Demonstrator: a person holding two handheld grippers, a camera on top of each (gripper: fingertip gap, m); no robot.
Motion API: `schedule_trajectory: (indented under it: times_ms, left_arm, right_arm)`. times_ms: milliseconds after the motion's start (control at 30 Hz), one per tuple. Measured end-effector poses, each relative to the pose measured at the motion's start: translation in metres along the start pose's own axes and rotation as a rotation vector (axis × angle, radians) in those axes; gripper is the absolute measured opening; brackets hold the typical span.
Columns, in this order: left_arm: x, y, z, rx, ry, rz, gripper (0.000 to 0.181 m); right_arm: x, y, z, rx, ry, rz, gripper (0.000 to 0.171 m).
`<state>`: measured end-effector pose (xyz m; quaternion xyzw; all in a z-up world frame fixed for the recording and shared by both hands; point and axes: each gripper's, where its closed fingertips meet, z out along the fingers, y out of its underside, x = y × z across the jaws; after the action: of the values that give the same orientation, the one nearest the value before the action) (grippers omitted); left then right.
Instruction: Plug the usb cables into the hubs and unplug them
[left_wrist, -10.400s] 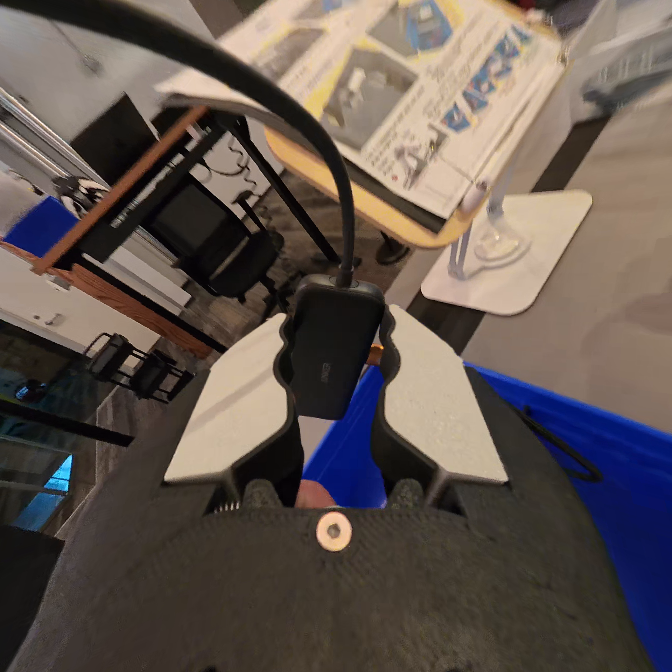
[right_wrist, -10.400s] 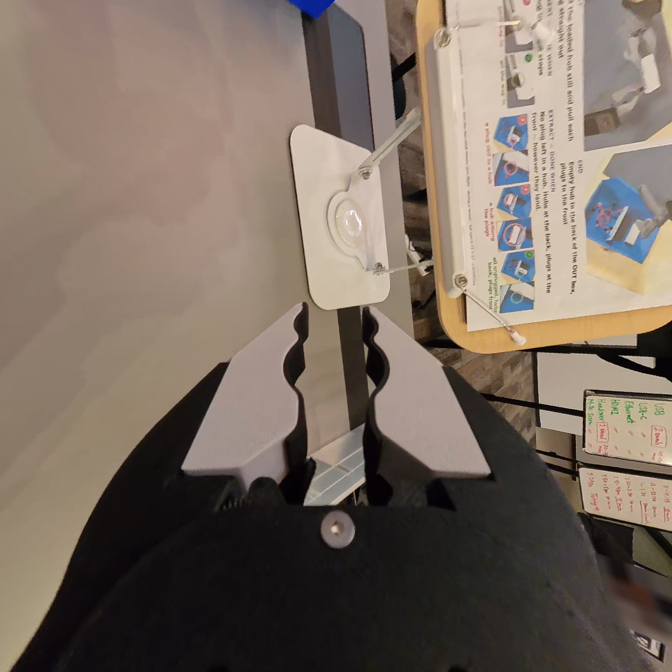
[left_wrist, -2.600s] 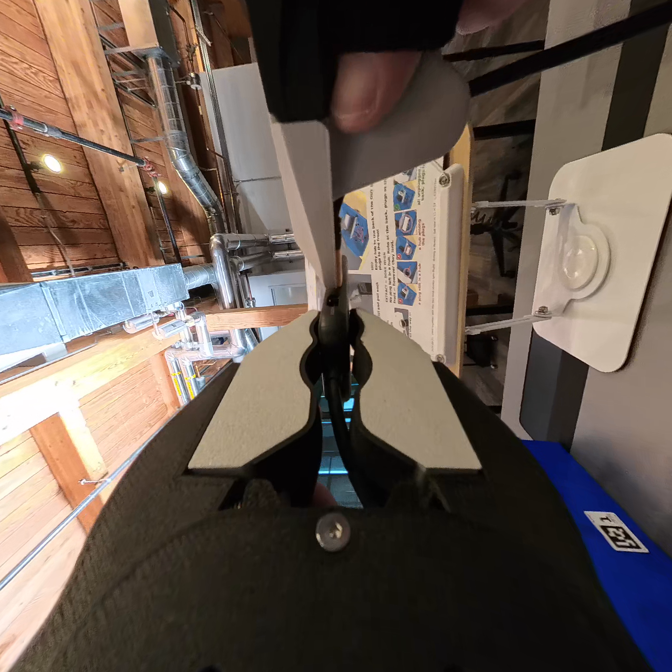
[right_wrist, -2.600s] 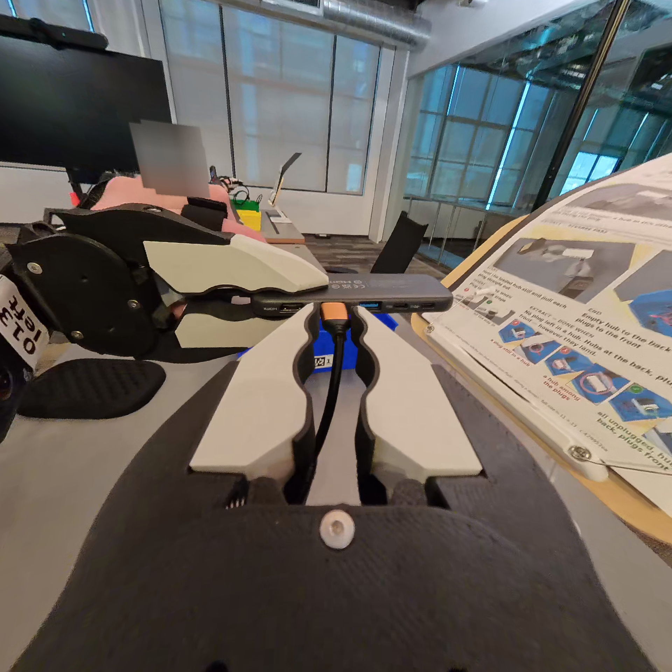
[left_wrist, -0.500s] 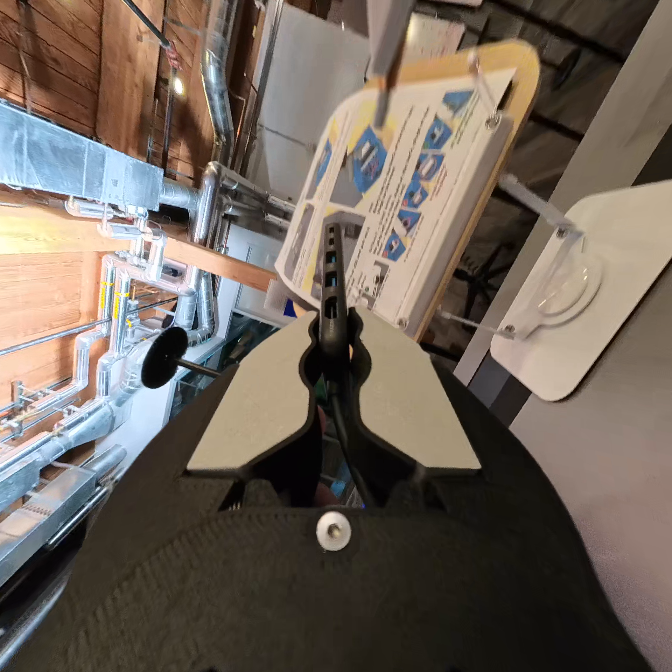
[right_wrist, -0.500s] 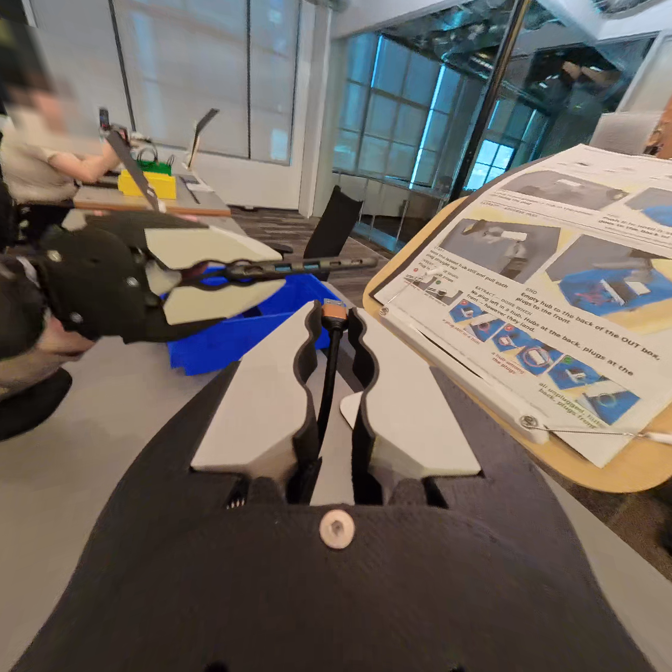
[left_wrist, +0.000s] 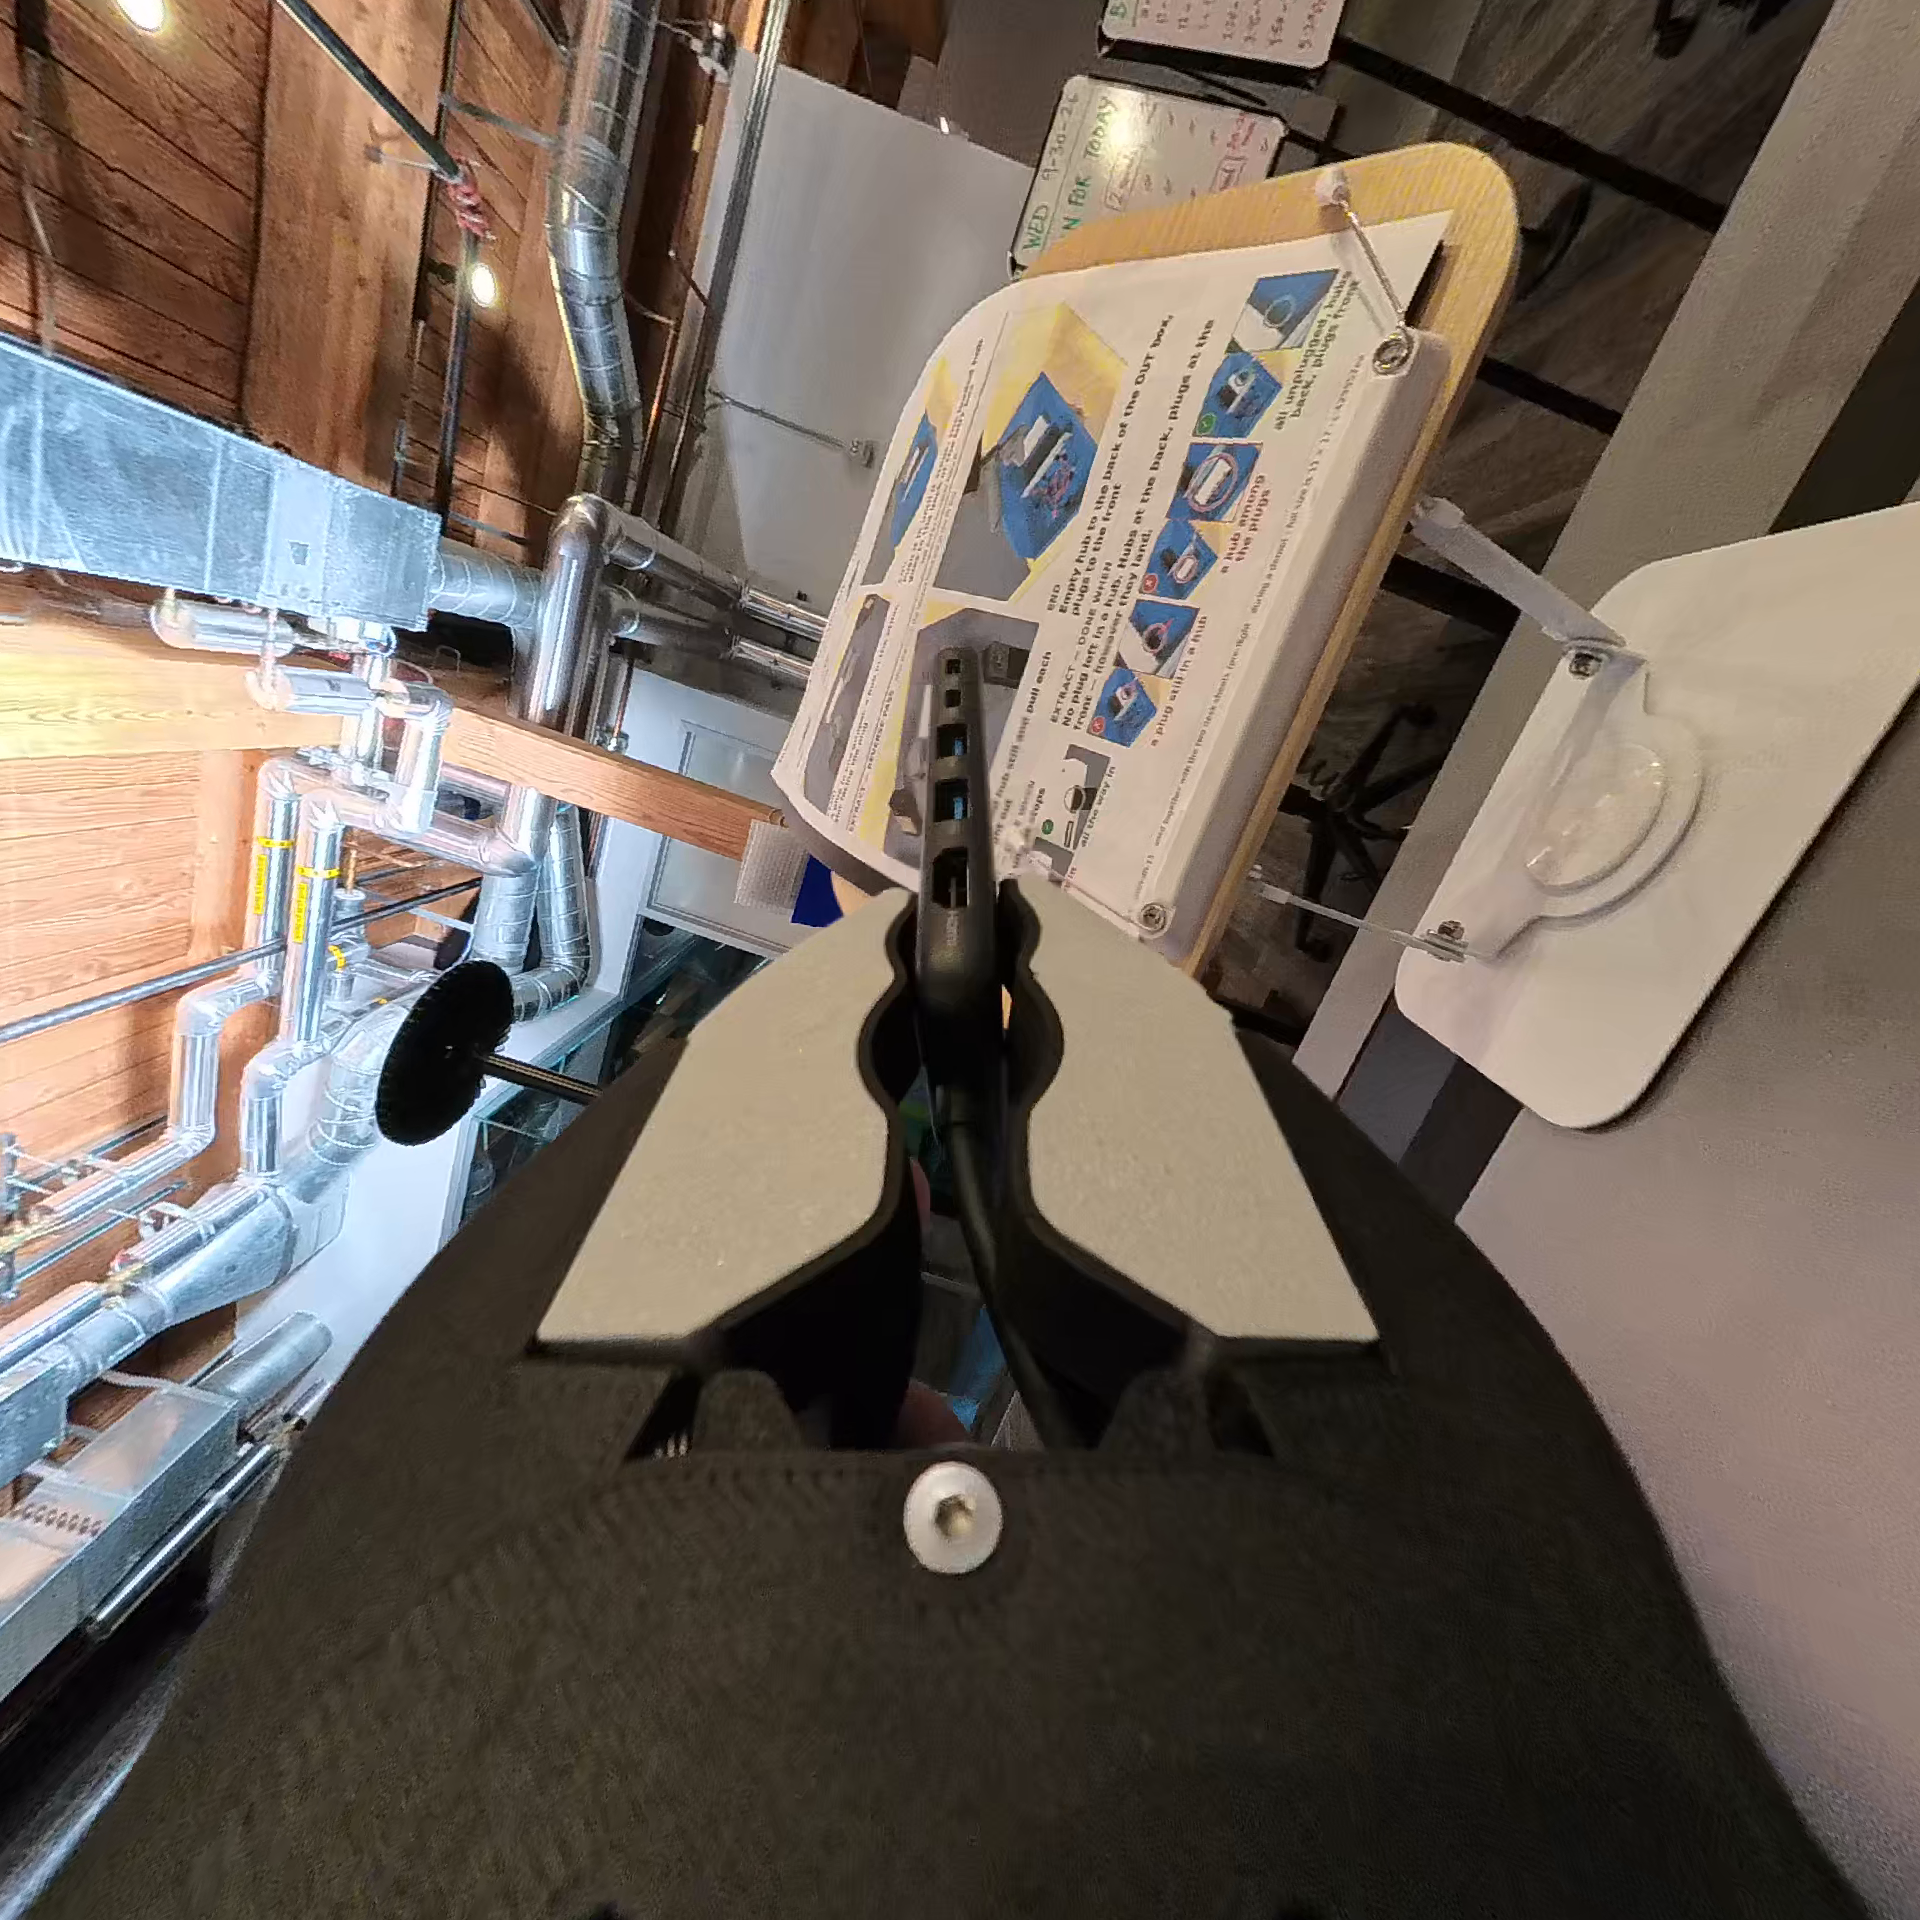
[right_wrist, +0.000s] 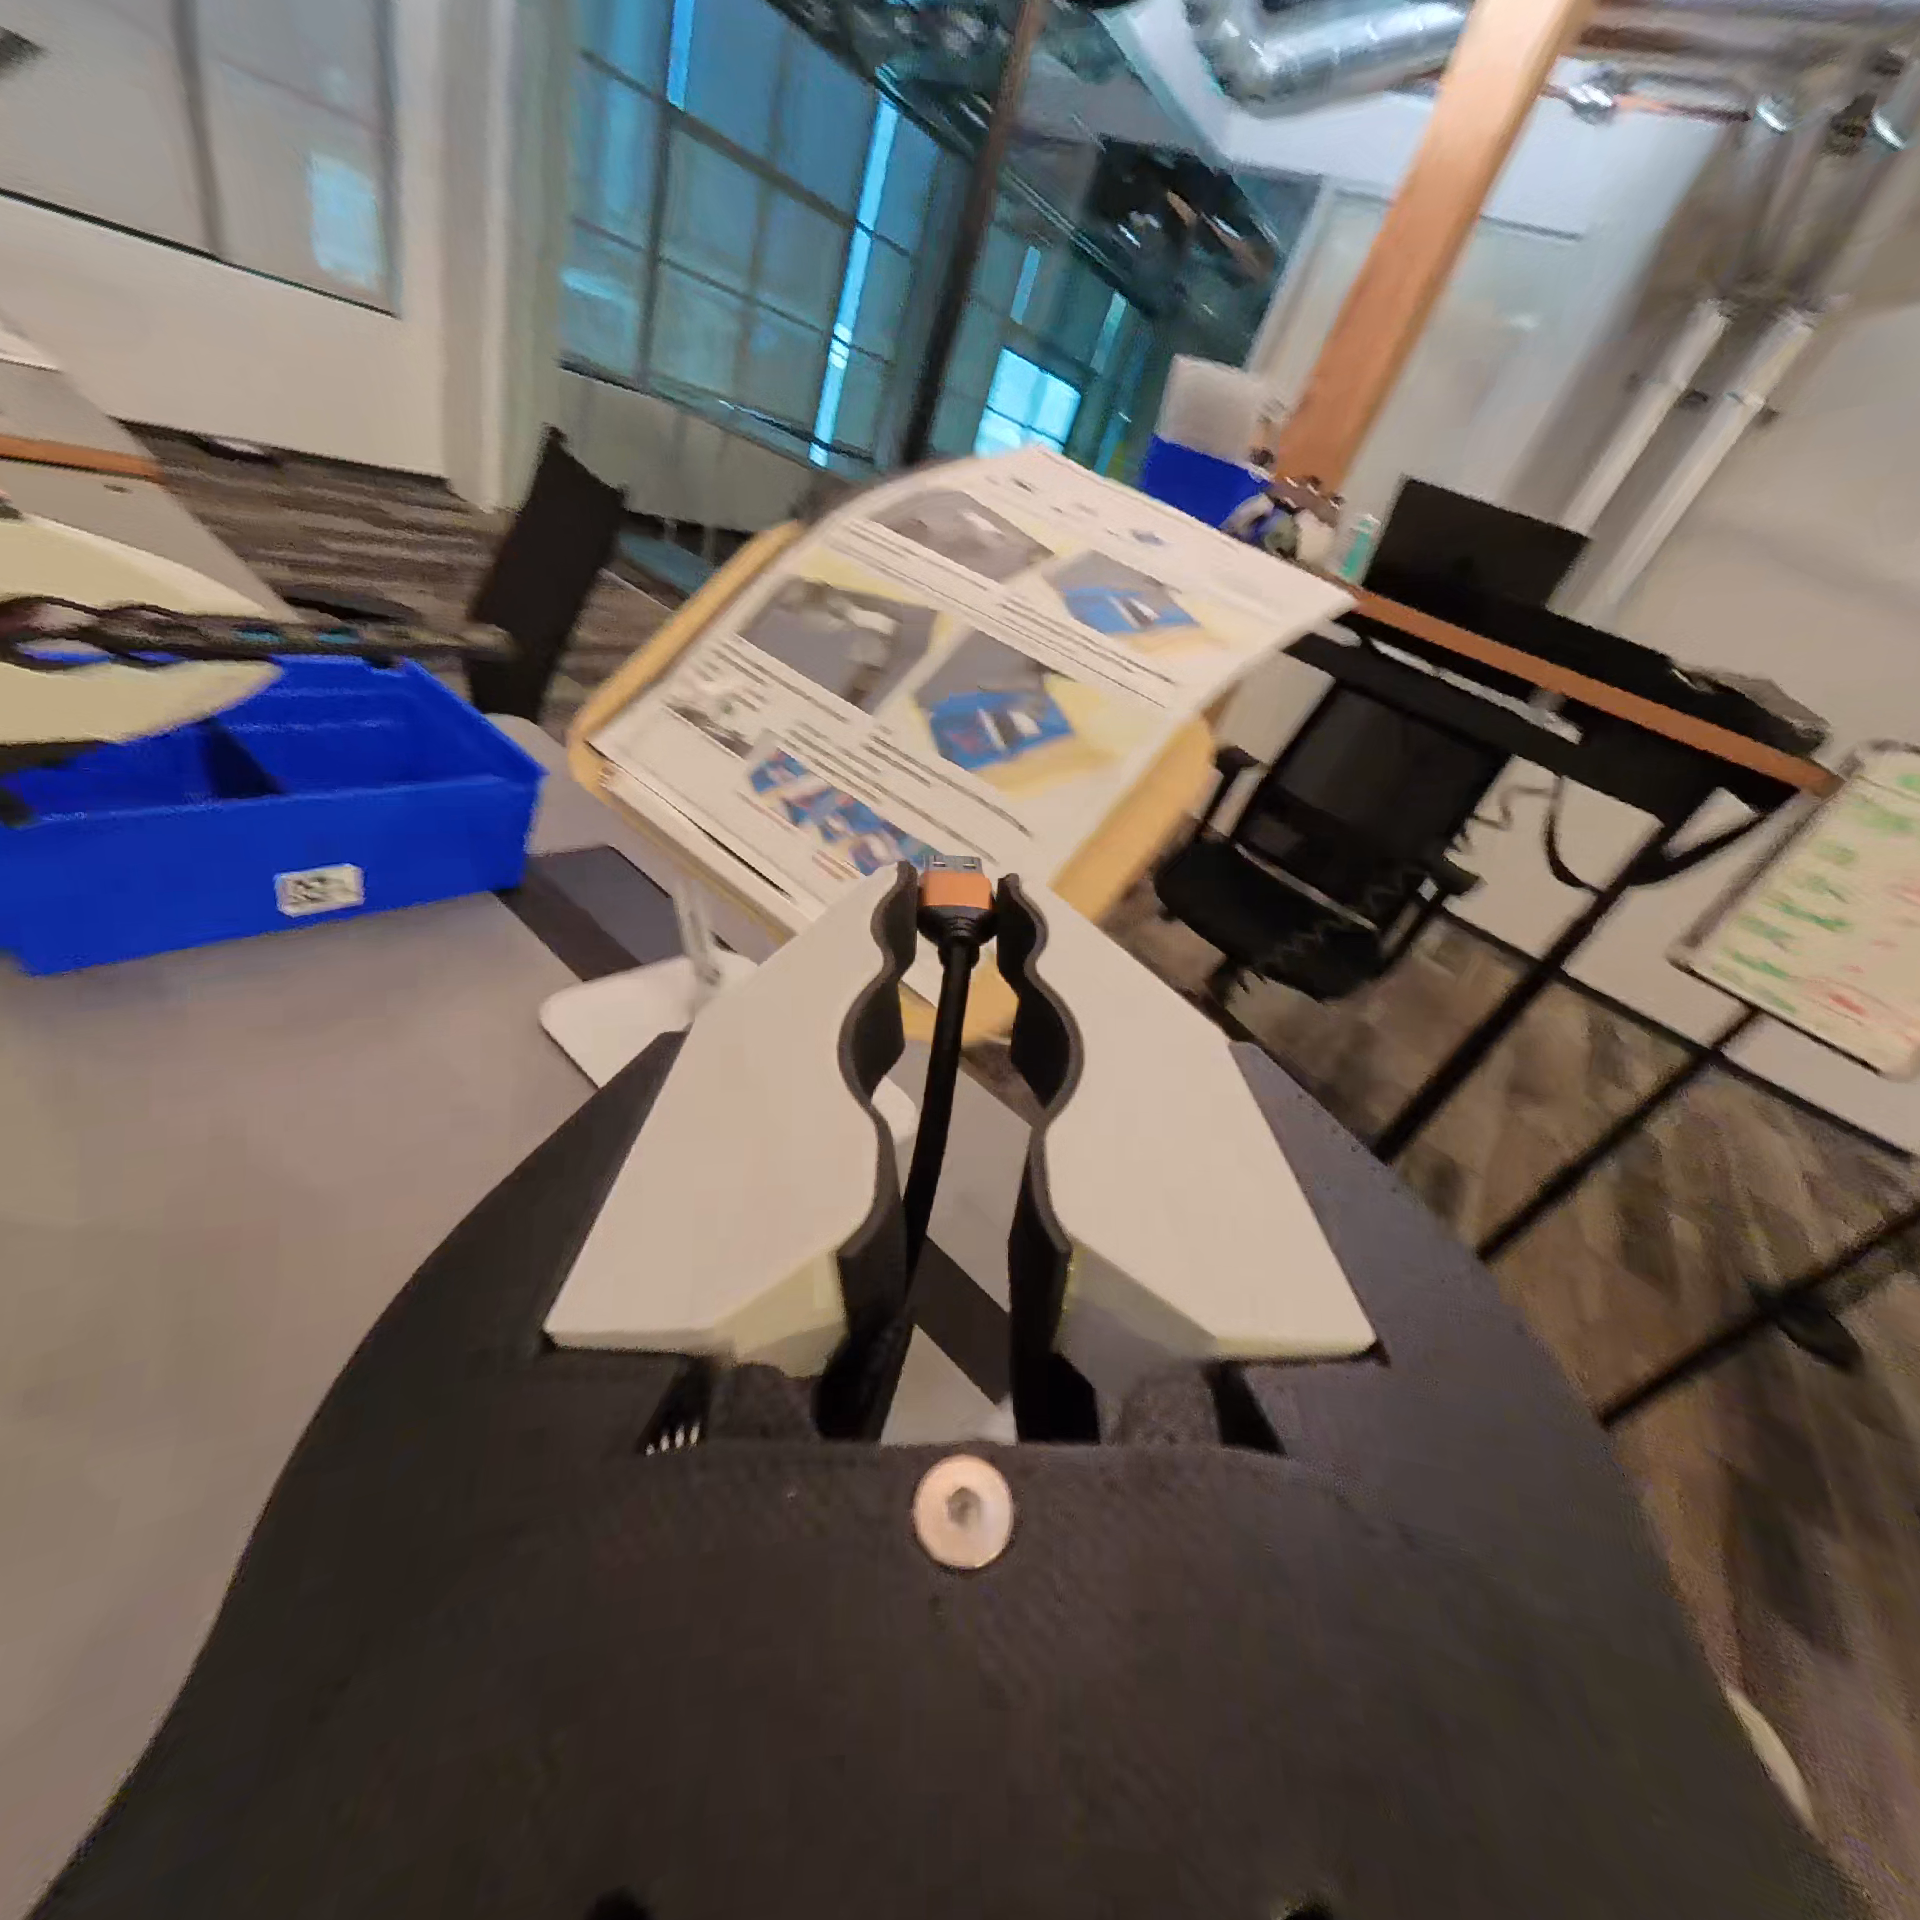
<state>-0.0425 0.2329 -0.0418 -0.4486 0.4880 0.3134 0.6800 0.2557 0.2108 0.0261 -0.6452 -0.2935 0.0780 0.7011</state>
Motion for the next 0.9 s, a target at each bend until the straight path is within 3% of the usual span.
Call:
schedule_trajectory:
  times_ms: [200, 433, 567, 767, 900]
  left_arm:
    - [0.017, -0.003, 0.004, 0.006, 0.036, 0.019, 0.013]
    - [0.028, -0.004, 0.005, 0.018, 0.070, 0.034, 0.013]
    - [0.031, -0.004, 0.005, 0.021, 0.078, 0.046, 0.013]
    - [0.030, -0.005, 0.004, 0.027, 0.074, 0.050, 0.013]
    - [0.029, -0.007, 0.002, 0.032, 0.074, 0.050, 0.013]
  right_arm:
    - [0.053, 0.073, -0.018, -0.069, 0.011, 0.104, 0.013]
    - [0.058, 0.153, -0.002, -0.156, -0.049, 0.213, 0.013]
    - [0.046, 0.154, 0.012, -0.087, -0.106, 0.222, 0.012]
    - [0.038, 0.105, 0.017, 0.045, -0.066, 0.073, 0.013]
    - [0.048, 0.140, 0.013, -0.092, -0.043, 0.090, 0.013]
